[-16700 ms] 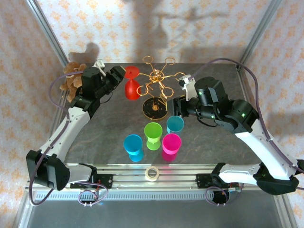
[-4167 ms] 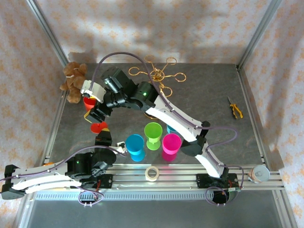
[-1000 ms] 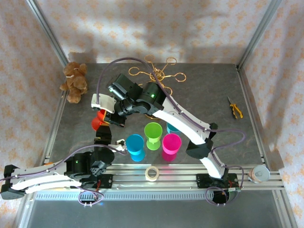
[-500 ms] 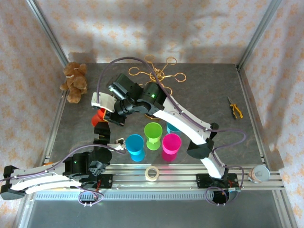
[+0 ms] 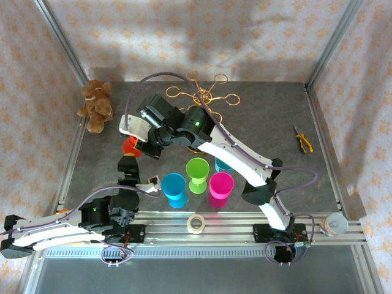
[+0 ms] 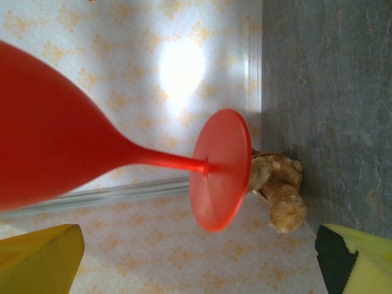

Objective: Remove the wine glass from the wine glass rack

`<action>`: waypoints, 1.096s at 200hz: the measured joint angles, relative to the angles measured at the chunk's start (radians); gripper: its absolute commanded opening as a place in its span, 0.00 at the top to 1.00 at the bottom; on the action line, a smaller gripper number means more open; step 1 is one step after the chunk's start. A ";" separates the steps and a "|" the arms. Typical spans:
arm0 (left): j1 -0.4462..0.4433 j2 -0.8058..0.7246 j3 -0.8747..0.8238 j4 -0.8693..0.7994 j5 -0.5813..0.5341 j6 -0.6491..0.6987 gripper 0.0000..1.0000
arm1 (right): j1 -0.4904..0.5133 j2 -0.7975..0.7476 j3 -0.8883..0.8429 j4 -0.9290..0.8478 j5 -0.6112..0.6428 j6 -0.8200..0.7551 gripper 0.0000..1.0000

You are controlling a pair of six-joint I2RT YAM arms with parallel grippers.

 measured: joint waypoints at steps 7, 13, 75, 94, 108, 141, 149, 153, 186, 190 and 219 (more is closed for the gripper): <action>0.000 -0.002 0.000 0.003 -0.003 0.000 0.01 | 0.000 -0.001 0.000 0.000 0.014 0.003 1.00; 0.000 -0.004 0.000 0.005 -0.003 0.000 0.01 | 0.000 -0.001 0.000 0.000 0.024 0.006 1.00; 0.000 -0.032 0.004 0.016 -0.010 0.000 0.01 | -0.012 -0.002 -0.046 0.000 0.103 0.060 1.00; 0.000 -0.046 0.010 0.016 -0.014 0.000 0.01 | -0.019 -0.005 -0.082 0.001 0.119 0.079 1.00; 0.000 -0.051 0.021 0.015 -0.023 -0.002 0.01 | -0.023 -0.006 -0.109 0.003 0.131 0.093 1.00; 0.000 -0.052 0.037 0.010 -0.030 -0.005 0.02 | -0.034 -0.006 -0.166 0.011 0.146 0.128 1.00; 0.000 -0.053 0.041 0.008 -0.032 -0.005 0.02 | -0.038 -0.006 -0.177 0.011 0.146 0.136 1.00; 0.000 -0.054 0.043 0.006 -0.032 -0.005 0.02 | -0.040 -0.006 -0.181 0.011 0.147 0.143 1.00; 0.000 -0.074 0.080 -0.031 -0.034 -0.025 0.02 | -0.051 -0.014 -0.228 0.026 0.150 0.168 1.00; 0.000 -0.075 0.085 -0.039 -0.034 -0.030 0.02 | -0.051 -0.016 -0.234 0.027 0.150 0.171 1.00; 0.000 -0.078 0.097 -0.097 -0.037 -0.063 0.02 | -0.051 -0.019 -0.269 0.041 0.153 0.192 1.00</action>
